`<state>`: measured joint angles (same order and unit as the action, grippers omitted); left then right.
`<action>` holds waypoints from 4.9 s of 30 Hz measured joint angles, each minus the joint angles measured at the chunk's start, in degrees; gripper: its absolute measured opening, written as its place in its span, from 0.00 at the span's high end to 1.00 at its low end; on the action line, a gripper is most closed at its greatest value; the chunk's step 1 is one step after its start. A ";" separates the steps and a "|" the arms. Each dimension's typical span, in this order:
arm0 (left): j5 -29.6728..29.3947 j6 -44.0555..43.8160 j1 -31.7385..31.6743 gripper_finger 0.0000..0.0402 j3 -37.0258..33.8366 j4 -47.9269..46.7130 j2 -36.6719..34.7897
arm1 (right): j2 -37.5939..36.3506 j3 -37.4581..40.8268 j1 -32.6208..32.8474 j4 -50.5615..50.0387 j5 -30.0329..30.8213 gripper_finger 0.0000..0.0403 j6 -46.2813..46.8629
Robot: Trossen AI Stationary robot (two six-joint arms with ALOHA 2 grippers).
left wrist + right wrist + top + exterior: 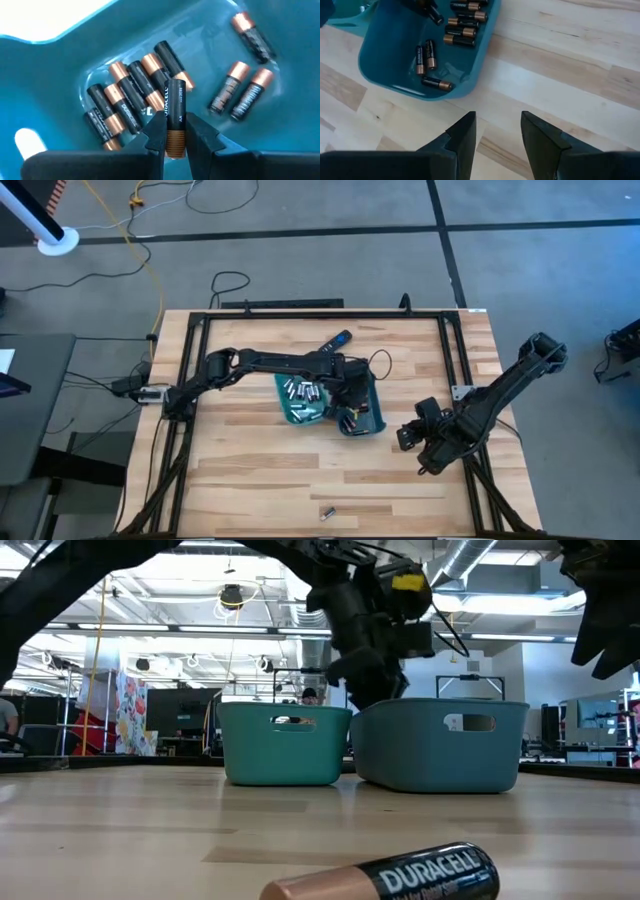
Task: Sort batteries
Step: Put the copper and black battery into the blue bin
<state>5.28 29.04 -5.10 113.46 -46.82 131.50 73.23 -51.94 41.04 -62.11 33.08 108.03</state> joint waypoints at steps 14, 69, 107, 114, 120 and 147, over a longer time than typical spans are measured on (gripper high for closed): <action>-4.16 -0.08 0.02 0.70 -0.41 -0.07 -0.11 | 0.00 0.00 0.04 -0.26 -0.04 0.57 -0.48; -31.46 -101.18 40.57 0.69 -24.49 5.69 -23.93 | -0.02 0.02 0.47 4.35 -0.29 0.57 -29.12; -37.95 -98.33 46.74 0.79 -21.07 32.53 -21.07 | 0.00 0.02 7.97 8.54 -1.11 0.57 -10.57; -37.17 -90.04 46.16 0.87 -6.69 35.92 -8.55 | 0.22 0.02 12.55 11.98 -1.14 0.57 -10.19; -34.28 -91.24 42.48 0.89 9.85 20.57 -0.04 | 0.22 0.02 17.10 11.93 -1.14 0.57 -8.39; -19.48 -94.75 32.72 0.82 18.57 1.09 3.65 | 0.24 0.02 23.52 9.88 -1.14 0.57 -9.47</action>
<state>-14.20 -65.71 27.61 132.03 -45.73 135.15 73.47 -51.92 64.55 -52.23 31.94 98.56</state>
